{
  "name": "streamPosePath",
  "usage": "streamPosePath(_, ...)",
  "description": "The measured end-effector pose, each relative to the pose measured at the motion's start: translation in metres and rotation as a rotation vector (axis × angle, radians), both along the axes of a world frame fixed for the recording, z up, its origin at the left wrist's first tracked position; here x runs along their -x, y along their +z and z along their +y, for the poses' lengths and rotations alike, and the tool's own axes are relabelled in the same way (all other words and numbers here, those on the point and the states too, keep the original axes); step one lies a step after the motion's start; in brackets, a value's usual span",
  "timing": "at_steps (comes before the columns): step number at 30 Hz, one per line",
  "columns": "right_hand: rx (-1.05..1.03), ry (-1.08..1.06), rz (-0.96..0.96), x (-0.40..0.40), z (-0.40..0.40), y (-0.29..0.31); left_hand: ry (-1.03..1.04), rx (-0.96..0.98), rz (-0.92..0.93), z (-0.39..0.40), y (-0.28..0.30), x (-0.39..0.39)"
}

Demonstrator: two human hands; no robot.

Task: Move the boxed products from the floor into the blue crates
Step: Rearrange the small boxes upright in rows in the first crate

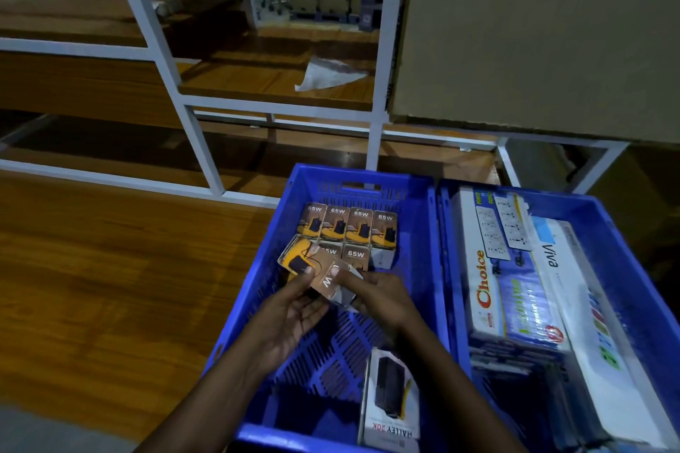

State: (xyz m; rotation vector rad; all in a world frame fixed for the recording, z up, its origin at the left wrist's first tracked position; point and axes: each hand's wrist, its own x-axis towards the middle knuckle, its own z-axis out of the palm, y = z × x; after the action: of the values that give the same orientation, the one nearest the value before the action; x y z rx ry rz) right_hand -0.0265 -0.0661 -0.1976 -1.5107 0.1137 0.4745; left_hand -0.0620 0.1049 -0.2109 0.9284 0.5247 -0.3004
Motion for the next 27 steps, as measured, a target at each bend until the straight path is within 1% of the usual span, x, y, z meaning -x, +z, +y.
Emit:
streamPosePath(2, 0.021, -0.021, 0.006, -0.002, -0.001, -0.003, -0.034, -0.129, -0.047, -0.001, -0.004, 0.001)
streamPosePath(4, 0.072, -0.045, -0.038, -0.002, -0.003, -0.002, -0.029, -0.394, -0.155, 0.001, -0.012, 0.0)
streamPosePath(6, 0.163, -0.016, -0.157, 0.0, -0.006, 0.0, 0.02, -0.681, -0.258, 0.001, -0.018, 0.0)
streamPosePath(7, 0.243, 0.01, -0.215, 0.001, -0.005, 0.0, 0.023, -0.786, -0.269, 0.001, -0.02, 0.001)
streamPosePath(9, 0.372, 0.068, -0.288, 0.003, -0.005, 0.0, -0.049, -0.926, -0.309, -0.002, -0.022, 0.002)
streamPosePath(11, 0.386, 0.101, -0.293, 0.003, -0.005, -0.003, -0.138, -1.022, -0.355, -0.007, -0.022, 0.007)
streamPosePath(12, 0.365, 0.084, -0.277, 0.001, -0.006, -0.003, -0.174, -1.039, -0.359, -0.01, -0.018, 0.01)
streamPosePath(14, 0.241, 0.014, -0.261, -0.002, -0.01, 0.001, -0.258, -1.005, -0.323, -0.013, -0.012, 0.013)
streamPosePath(17, 0.083, -0.078, -0.217, -0.007, -0.015, 0.001, -0.373, -0.88, -0.284, -0.014, -0.002, 0.016)
streamPosePath(20, 0.014, -0.117, -0.149, -0.008, -0.012, 0.004, -0.356, -0.694, -0.264, -0.013, 0.005, 0.016)
streamPosePath(23, -0.081, -0.236, -0.035, -0.009, -0.01, 0.0, -0.312, -0.558, -0.15, -0.008, 0.001, 0.014)
streamPosePath(24, -0.083, -0.25, 0.019, -0.009, -0.009, -0.004, -0.292, -0.539, -0.122, -0.007, 0.0, 0.015)
streamPosePath(26, -0.014, -0.215, 0.112, -0.002, -0.006, -0.009, -0.279, -0.545, -0.108, -0.004, -0.003, 0.015)
streamPosePath(27, 0.024, -0.185, 0.129, 0.003, -0.002, -0.011, -0.284, -0.533, -0.109, -0.001, -0.007, 0.014)
